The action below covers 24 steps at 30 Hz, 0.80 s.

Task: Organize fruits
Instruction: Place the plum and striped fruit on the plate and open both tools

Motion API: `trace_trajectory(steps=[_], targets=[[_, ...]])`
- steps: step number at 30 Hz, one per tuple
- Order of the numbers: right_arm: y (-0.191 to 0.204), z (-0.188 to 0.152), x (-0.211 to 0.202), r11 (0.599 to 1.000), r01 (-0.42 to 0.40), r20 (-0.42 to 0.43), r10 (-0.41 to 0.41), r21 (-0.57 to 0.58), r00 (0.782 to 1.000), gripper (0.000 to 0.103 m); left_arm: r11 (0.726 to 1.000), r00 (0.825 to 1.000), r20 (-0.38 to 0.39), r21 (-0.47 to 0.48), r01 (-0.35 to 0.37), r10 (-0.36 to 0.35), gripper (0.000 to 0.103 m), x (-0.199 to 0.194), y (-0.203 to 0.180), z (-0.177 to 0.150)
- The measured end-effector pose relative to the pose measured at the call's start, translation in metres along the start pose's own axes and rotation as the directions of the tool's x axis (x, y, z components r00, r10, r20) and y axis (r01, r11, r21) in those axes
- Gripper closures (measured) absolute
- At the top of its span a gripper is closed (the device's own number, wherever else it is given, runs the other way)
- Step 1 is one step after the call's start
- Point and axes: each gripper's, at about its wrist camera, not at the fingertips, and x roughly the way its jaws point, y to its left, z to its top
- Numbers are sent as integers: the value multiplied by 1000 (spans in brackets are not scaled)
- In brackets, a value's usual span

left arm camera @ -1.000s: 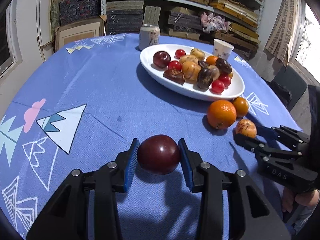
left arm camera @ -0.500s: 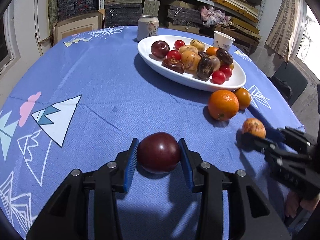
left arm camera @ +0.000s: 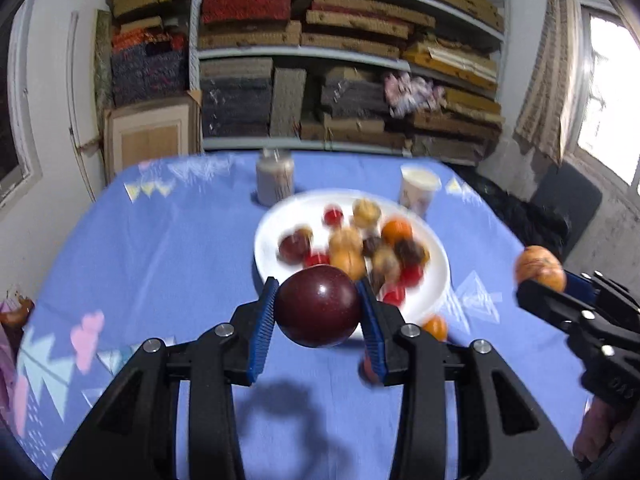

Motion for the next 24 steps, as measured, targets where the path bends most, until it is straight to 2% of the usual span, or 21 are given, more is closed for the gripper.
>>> trace_trajectory(steps=[4,9,13,16,19,21,24], targets=[[-12,50,19,1000,8,36,-9,16,999,64,1000,1000,29,-29,-5,6,64,23,4,54],[-28,77,99,999,31,-65,-30,19,997,63,999,1000,-19,-44,-24,23,64,93,5,89],[-39,73,174,999,43,-185,-38,28,982,63,998,995,-102,-62,-25,18,64,162,12,91],[-46,68,206,998,31,-225,-17,61,974,63,994,988,-157,-109,-17,0,64,197,20,83],[-49,61,227,997,-1,-267,20,71,963,63,996,981,-193,-87,-25,8,64,215,21,76],[-45,57,236,1000,11,-304,-2,26,953,63,997,980,-198,-75,-32,16,64,222,23,73],[-48,55,240,999,16,-313,-2,41,950,63,995,976,-219,-94,-14,-7,64,230,25,71]])
